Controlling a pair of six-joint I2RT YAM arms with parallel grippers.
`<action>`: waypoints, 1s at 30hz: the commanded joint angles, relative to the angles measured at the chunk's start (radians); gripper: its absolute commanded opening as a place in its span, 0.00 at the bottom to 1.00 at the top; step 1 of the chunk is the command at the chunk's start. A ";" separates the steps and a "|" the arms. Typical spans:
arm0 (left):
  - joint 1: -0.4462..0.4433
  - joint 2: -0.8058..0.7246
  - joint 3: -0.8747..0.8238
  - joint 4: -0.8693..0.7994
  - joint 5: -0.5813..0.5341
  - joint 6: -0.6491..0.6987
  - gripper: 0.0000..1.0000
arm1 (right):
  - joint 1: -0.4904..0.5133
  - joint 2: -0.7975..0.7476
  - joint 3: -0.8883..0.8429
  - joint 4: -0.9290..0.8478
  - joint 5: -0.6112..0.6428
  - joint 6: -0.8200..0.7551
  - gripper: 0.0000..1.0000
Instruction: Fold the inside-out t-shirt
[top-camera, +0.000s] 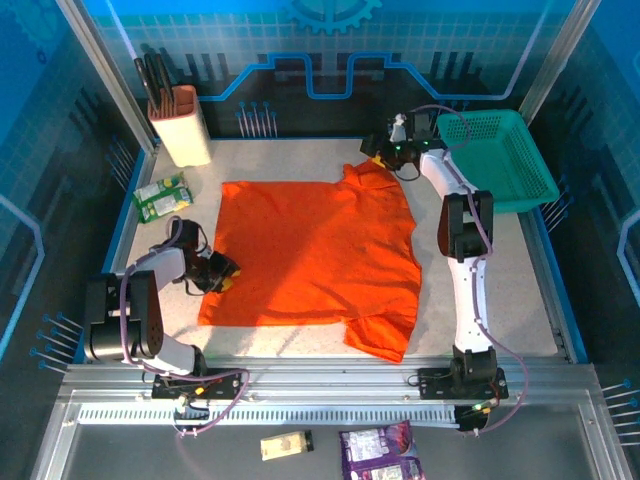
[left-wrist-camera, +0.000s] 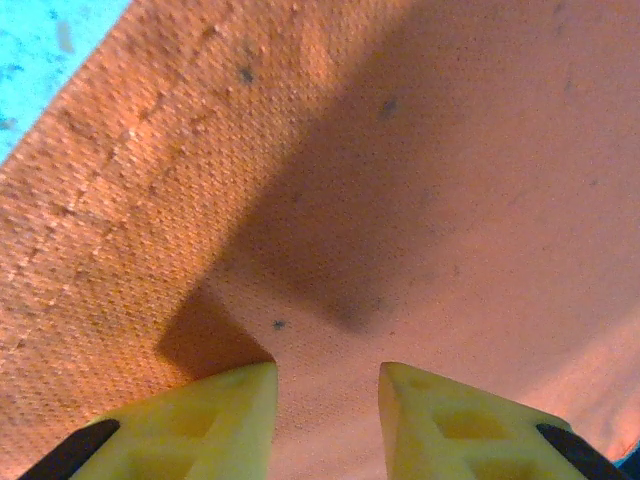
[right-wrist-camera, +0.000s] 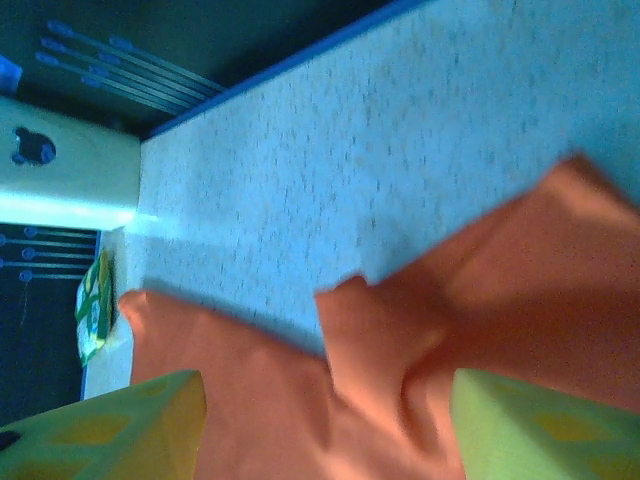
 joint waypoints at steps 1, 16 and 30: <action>0.001 0.010 -0.018 -0.017 -0.030 -0.010 0.34 | -0.002 0.096 0.131 -0.092 0.037 0.025 0.66; 0.008 0.002 -0.073 -0.016 -0.055 -0.031 0.34 | -0.020 0.191 0.163 -0.182 0.369 0.117 0.64; 0.007 -0.088 -0.068 -0.032 -0.030 -0.029 0.34 | -0.010 0.029 0.055 -0.007 0.262 0.092 0.65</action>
